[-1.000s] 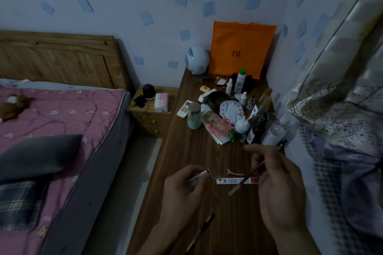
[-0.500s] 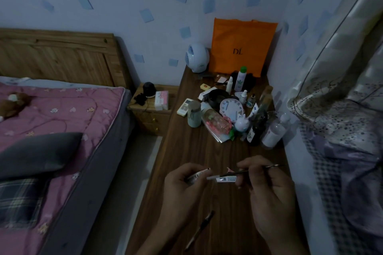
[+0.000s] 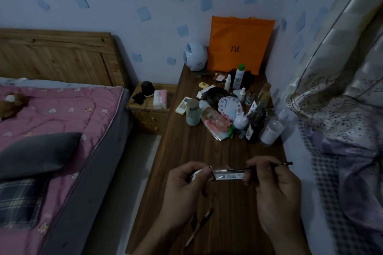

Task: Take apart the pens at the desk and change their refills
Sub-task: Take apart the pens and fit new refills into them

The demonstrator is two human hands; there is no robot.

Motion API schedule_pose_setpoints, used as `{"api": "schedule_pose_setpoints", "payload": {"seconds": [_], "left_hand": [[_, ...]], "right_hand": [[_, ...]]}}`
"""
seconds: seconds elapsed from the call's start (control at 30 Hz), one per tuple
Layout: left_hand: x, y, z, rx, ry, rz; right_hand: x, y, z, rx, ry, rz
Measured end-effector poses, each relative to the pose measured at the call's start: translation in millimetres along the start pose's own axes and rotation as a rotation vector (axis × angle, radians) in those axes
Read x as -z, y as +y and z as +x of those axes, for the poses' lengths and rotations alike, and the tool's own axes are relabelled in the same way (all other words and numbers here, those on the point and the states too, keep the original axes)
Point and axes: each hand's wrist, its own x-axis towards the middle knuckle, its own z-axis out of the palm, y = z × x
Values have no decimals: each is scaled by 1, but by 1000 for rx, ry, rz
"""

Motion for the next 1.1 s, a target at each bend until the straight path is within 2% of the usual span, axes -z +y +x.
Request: {"api": "schedule_pose_setpoints", "payload": {"seconds": [0.17, 0.27, 0.7, 0.87, 1.1], "left_hand": [[3, -1, -3, 1, -63, -68], [6, -5, -4, -18, -103, -22], [8, 1, -8, -110, -94, 31], [8, 4, -8, -149, -114, 36], [4, 5, -8, -166, -57, 81]], "right_hand": [[1, -1, -1, -61, 38, 79], [0, -4, -2, -100, 51, 134], [-5, -15, 0, -140, 55, 222], [-5, -13, 0, -232, 54, 274], [-5, -13, 1, -258, 81, 252]]}}
